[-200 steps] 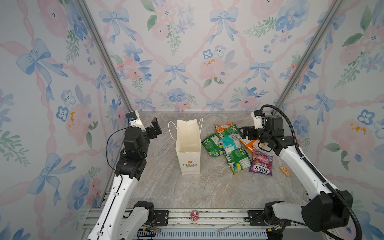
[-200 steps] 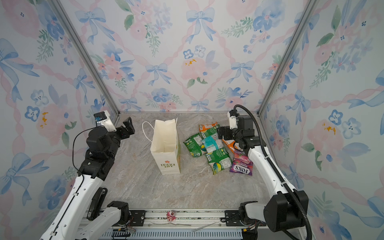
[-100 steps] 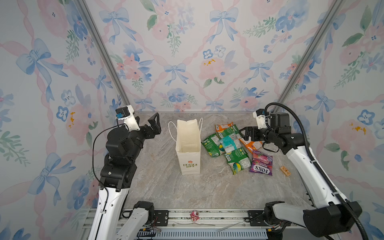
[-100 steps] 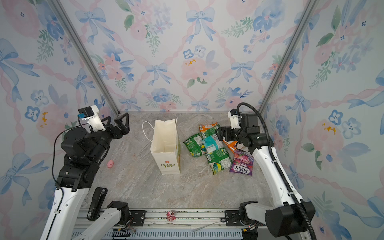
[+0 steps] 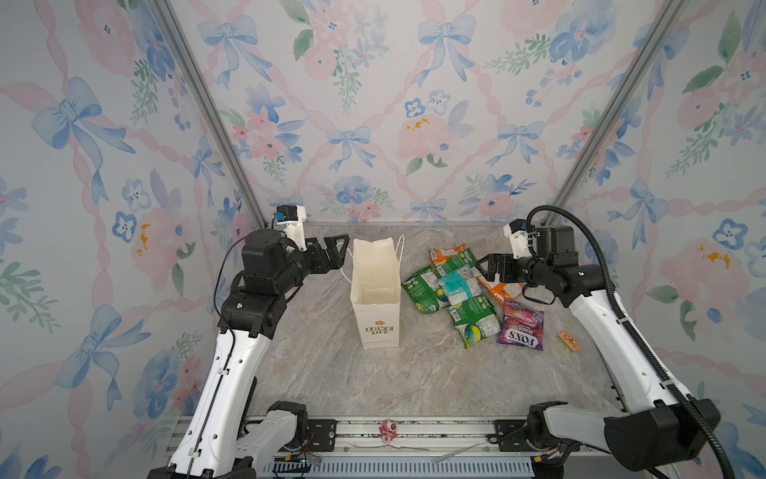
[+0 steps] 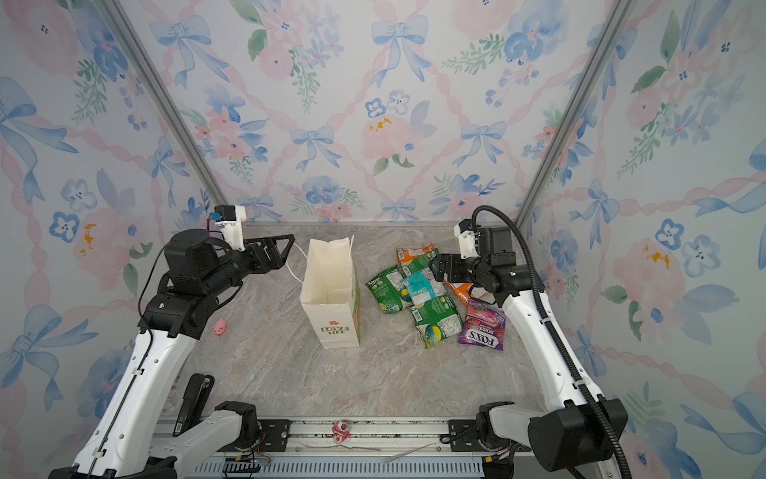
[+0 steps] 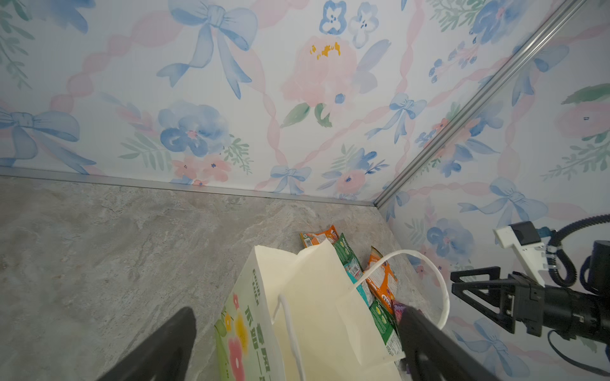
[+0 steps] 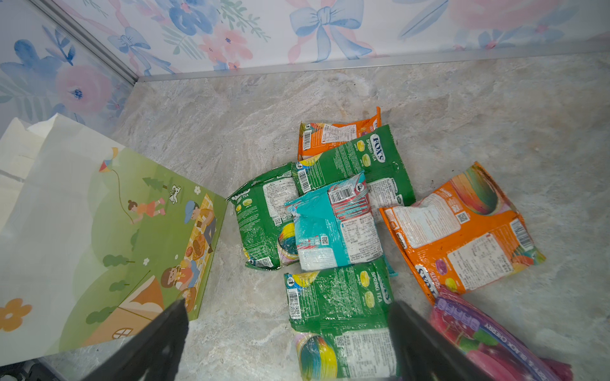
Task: Place the snacks into the paper bag
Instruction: 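Move the left gripper to the bag rim while the right rises over packets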
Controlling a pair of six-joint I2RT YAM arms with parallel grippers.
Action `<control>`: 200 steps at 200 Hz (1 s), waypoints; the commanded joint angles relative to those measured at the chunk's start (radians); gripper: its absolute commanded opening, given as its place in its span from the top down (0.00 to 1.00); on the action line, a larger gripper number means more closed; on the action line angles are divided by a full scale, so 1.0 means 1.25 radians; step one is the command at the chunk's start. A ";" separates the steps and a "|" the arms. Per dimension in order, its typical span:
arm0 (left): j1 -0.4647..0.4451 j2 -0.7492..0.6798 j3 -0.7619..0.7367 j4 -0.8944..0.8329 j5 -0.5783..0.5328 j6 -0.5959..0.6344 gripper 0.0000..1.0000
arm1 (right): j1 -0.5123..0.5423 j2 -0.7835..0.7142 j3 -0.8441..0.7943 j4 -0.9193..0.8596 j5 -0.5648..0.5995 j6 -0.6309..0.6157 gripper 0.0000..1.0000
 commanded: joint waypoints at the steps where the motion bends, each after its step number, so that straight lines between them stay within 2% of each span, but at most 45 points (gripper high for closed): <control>1: -0.010 -0.015 -0.008 0.001 0.060 0.012 0.02 | 0.008 0.016 -0.006 -0.006 0.014 0.016 0.03; 60: -0.018 -0.003 -0.056 -0.037 0.126 0.032 0.02 | 0.023 0.045 -0.009 0.015 0.015 0.039 0.03; 123: -0.026 -0.005 -0.085 -0.094 0.079 0.043 0.02 | 0.035 0.065 -0.012 0.028 0.039 0.075 0.03; 153: -0.028 -0.005 -0.103 -0.101 0.085 0.046 0.02 | 0.047 0.075 -0.012 0.031 0.051 0.081 0.03; 200: -0.051 -0.006 -0.147 -0.105 0.048 0.020 0.02 | 0.053 0.084 -0.010 0.034 0.054 0.083 0.04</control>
